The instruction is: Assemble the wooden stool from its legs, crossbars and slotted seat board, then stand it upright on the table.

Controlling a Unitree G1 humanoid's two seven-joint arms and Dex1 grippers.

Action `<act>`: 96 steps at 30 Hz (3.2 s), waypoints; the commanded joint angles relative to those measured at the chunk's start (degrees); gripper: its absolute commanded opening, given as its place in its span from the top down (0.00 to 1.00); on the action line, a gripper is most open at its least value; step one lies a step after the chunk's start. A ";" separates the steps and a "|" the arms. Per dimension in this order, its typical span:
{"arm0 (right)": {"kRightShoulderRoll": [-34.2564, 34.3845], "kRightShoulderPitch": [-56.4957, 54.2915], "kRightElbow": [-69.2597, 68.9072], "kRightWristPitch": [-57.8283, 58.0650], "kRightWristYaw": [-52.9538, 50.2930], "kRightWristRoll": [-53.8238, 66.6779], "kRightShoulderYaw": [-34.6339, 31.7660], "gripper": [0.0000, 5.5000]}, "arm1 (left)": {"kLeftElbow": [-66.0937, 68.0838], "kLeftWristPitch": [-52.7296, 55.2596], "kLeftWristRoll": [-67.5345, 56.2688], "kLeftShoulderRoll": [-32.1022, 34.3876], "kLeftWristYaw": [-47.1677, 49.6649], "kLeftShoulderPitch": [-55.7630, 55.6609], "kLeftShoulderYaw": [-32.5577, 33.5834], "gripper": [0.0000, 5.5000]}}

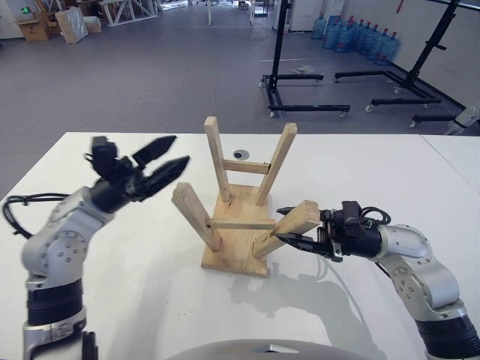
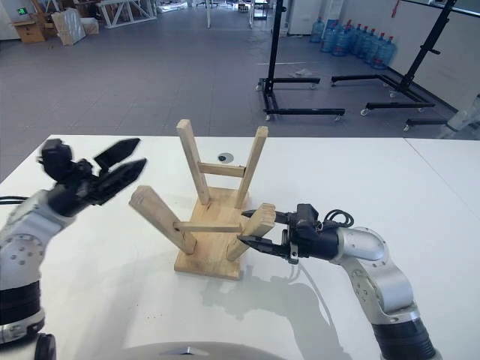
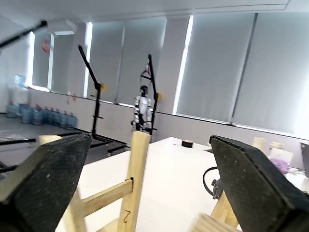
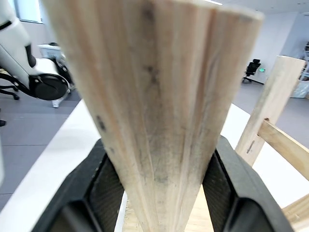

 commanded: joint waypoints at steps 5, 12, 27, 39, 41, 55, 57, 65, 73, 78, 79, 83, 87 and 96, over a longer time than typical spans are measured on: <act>-1.73 -1.78 0.76 4.61 -2.53 -0.45 0.68 0.63 | -0.01 -0.20 0.14 1.27 -0.14 2.96 -1.31 0.19; -2.36 -5.30 3.39 5.05 -0.67 -0.57 1.74 0.63 | 2.55 -1.19 4.41 -0.97 -1.53 3.16 -9.02 0.19; -3.94 -16.57 23.41 -1.16 12.92 -2.65 3.60 0.63 | 6.04 -1.13 6.15 -5.27 -4.43 0.03 -23.17 0.19; -3.52 -31.42 32.42 2.32 16.49 -4.26 4.07 0.30 | 6.08 -1.44 7.89 -9.30 -4.03 -0.22 -24.10 0.19; -3.38 -31.63 32.00 2.84 16.06 -3.41 3.07 0.24 | 5.84 -1.48 8.25 -9.64 -3.89 0.29 -24.41 0.19; -2.14 -23.58 12.30 15.93 2.69 13.89 -12.00 0.06 | 4.96 -1.68 10.55 -12.61 -0.87 1.19 -25.69 0.19; -2.64 -20.79 11.29 14.18 4.08 10.23 -8.54 0.06 | 5.28 -1.88 10.68 -13.32 -0.29 0.75 -25.44 0.19; -3.30 -18.09 11.43 10.21 7.31 4.79 -4.19 0.06 | 6.80 -2.27 11.84 -13.41 -0.98 -0.53 -25.29 0.19; -2.99 -18.77 11.36 9.79 6.32 4.98 -4.96 0.06 | 7.45 -3.12 14.30 -12.87 -2.16 -0.04 -26.22 0.19; -2.21 -18.89 9.47 10.56 2.61 8.50 -9.25 0.06 | 8.23 -4.18 15.95 -13.49 -2.13 -0.02 -26.63 0.19; -1.82 -19.35 8.89 11.57 1.15 10.63 -10.99 0.06 | 8.78 -4.56 16.61 -13.89 -1.55 -0.34 -26.76 0.19; -0.93 -19.86 4.75 14.63 -4.96 19.44 -17.05 0.06 | 10.24 -5.84 19.57 -15.62 1.05 -1.39 -27.85 0.19; 0.39 -21.30 0.66 12.97 -12.71 19.50 -19.28 0.06 | 9.50 -5.98 20.95 -15.82 2.32 0.13 -28.29 0.19; 7.17 -17.99 -11.97 1.07 -31.41 -12.25 -2.93 0.06 | 7.46 -6.06 22.09 -15.27 3.06 3.23 -29.06 0.19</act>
